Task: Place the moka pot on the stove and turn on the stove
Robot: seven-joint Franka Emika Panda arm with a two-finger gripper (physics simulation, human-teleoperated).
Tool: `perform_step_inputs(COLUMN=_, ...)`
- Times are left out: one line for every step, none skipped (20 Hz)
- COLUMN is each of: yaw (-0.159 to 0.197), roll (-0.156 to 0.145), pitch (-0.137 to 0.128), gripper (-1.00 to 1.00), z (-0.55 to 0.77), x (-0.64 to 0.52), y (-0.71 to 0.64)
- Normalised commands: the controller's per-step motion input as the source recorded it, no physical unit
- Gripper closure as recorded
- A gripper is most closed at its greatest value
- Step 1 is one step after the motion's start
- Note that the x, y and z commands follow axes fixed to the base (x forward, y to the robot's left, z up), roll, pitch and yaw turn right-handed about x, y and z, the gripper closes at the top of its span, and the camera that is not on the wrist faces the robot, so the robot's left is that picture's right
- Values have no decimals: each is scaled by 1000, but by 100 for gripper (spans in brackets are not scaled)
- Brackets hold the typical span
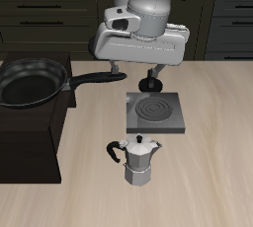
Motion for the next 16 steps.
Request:
perform_step_inputs(yaw=-40, roll=19, pitch=11, gripper=-100, z=-308, x=131, y=-115)
perform_step_inputs(yaw=35, roll=-25, pitch=48, gripper=-100, z=-350, x=123, y=10)
perform_step_inputs(yaw=3, roll=17, pitch=30, gripper=-100, z=-325, x=154, y=29)
perform_step_inputs(yaw=-26, roll=-8, pitch=39, gripper=-100, z=-332, x=86, y=49)
perform_step_inputs(yaw=10, roll=39, pitch=39, gripper=-100, z=-317, x=91, y=119)
perform_step_inputs(yaw=0, roll=0, pitch=0, gripper=-100, z=-3, x=-23, y=105)
perform_step_inputs(yaw=-39, roll=28, pitch=12, gripper=-100, z=-262, x=29, y=82)
perform_step_inputs(yaw=17, roll=4, pitch=14, gripper=-100, z=-185, x=52, y=231)
perform_step_inputs(yaw=-12, roll=57, pitch=40, gripper=-100, z=-387, x=56, y=120)
perform_step_inputs(yaw=-9, roll=26, pitch=26, gripper=-100, z=-297, x=28, y=118)
perform_step_inputs(yaw=45, roll=82, pitch=1, gripper=-100, z=-227, x=29, y=211)
perform_step_inputs(yaw=60, roll=-30, pitch=-7, gripper=-100, z=-192, x=94, y=118)
perform_step_inputs(yaw=-26, roll=13, pitch=30, gripper=-100, z=-142, x=69, y=83)
perform_step_inputs(yaw=-29, roll=12, pitch=8, gripper=-100, z=-198, x=124, y=69)
perform_step_inputs(yaw=-8, roll=12, pitch=22, gripper=-100, z=-269, x=83, y=56)
perform_step_inputs(yaw=-6, roll=-14, pitch=42, gripper=-100, z=-346, x=112, y=26)
